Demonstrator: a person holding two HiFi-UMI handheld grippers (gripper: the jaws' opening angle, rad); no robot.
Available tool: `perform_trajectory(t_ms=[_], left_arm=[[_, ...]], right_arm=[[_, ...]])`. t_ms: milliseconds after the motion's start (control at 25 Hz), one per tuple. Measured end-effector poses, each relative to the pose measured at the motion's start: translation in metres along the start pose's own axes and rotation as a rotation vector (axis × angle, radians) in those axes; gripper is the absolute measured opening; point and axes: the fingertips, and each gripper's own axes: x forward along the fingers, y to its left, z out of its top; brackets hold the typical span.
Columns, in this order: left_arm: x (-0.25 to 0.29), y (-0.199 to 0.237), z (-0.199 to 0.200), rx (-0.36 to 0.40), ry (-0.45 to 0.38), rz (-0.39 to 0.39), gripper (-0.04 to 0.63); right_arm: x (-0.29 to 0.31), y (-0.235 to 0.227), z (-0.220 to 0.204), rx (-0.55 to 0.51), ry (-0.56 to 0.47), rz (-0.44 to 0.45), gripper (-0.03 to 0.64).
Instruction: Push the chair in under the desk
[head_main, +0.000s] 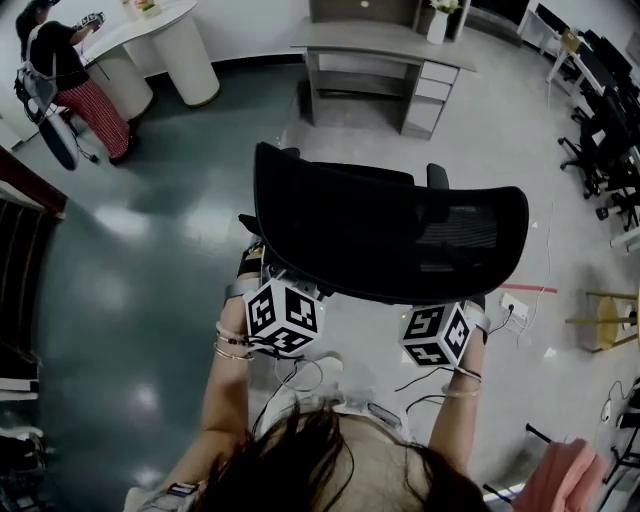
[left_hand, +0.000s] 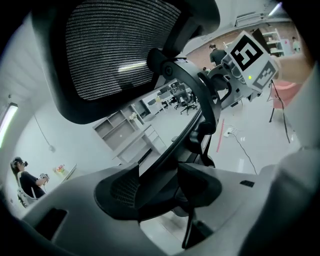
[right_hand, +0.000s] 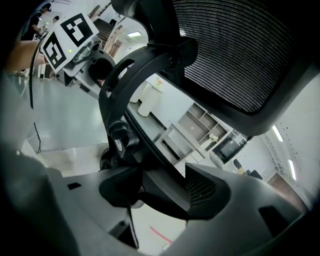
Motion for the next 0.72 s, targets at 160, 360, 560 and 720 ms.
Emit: perform_trajectory(t_ms=[160,360,560,720], left_arm=[[0.006,0.007,0.000,0.008,-0.010,-0.001,0.229],[0.015,0.013,0.002,0.004,-0.038,0.001,0.229],[0.023,0.020,0.003,0.010,-0.043,0.007,0.229],[0.033,0.030,0.004,0.012,-0.043,0.004,0.229]], right_arm=[[0.006,-0.002,0.005,-0.001,-0.004,-0.002,0.249],[0.015,-0.007,0.008,-0.003,-0.005,-0.003,0.249],[0.027,-0.012,0.012,-0.004,-0.007,-0.003,0.249],[0.039,-0.017,0.018,-0.008,-0.004,0.005,0.249]])
